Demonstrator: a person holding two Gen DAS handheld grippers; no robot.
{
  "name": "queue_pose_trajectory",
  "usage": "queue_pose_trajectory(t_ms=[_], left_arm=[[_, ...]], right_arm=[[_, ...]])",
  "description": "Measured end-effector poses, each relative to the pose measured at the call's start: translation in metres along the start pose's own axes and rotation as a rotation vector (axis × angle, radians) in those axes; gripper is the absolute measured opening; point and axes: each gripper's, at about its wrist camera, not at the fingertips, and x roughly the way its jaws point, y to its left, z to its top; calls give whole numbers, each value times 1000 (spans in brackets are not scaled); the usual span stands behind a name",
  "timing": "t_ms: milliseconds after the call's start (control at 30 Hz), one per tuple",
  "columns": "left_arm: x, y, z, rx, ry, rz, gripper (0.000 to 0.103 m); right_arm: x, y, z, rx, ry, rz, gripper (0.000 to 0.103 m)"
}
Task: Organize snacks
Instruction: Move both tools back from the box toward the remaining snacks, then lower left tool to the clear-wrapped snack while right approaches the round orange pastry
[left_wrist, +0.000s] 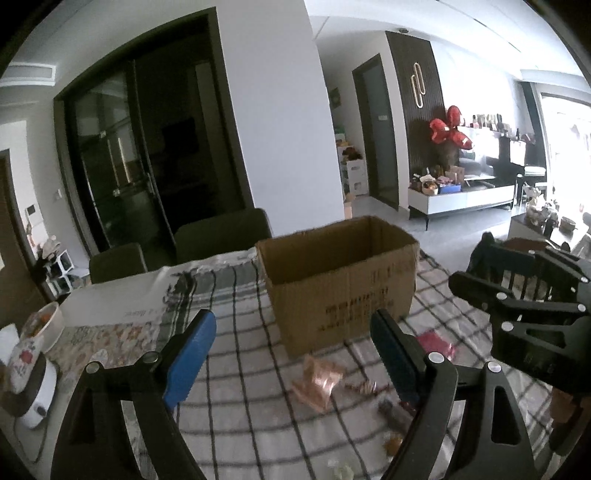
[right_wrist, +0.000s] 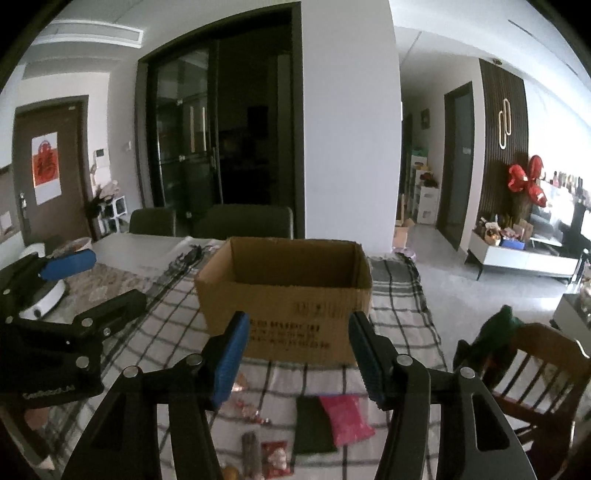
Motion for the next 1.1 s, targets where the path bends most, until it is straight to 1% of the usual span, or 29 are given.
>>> queue_pose_trajectory(t_ms=[233, 467, 633, 800, 867, 900, 967, 1100], left_arm=[[-24, 0, -36, -12, 21, 5, 86], [-39, -3, -68, -1, 34, 5, 86], [-42, -8, -90, 25, 40, 13, 85], [-38, -15, -110, 42, 66, -6, 85], [-34, -17, -117, 45, 78, -13, 82], [-32, -18, -119, 44, 83, -19, 82], [-28, -19, -124, 42, 97, -28, 78], [-18, -20, -135, 35, 127, -46, 70]], right_arm=[[-22, 19, -27, -35, 5, 23, 57], [-32, 36, -60, -71, 40, 79, 56], [-33, 46, -85, -94, 85, 110, 56], [-27, 50, -107, -95, 149, 144, 54], [-25, 52, -115, -99, 169, 152, 50], [-24, 52, -117, -103, 176, 154, 50], [-22, 54, -123, -114, 188, 156, 50], [-15, 58, -129, -129, 209, 171, 44]])
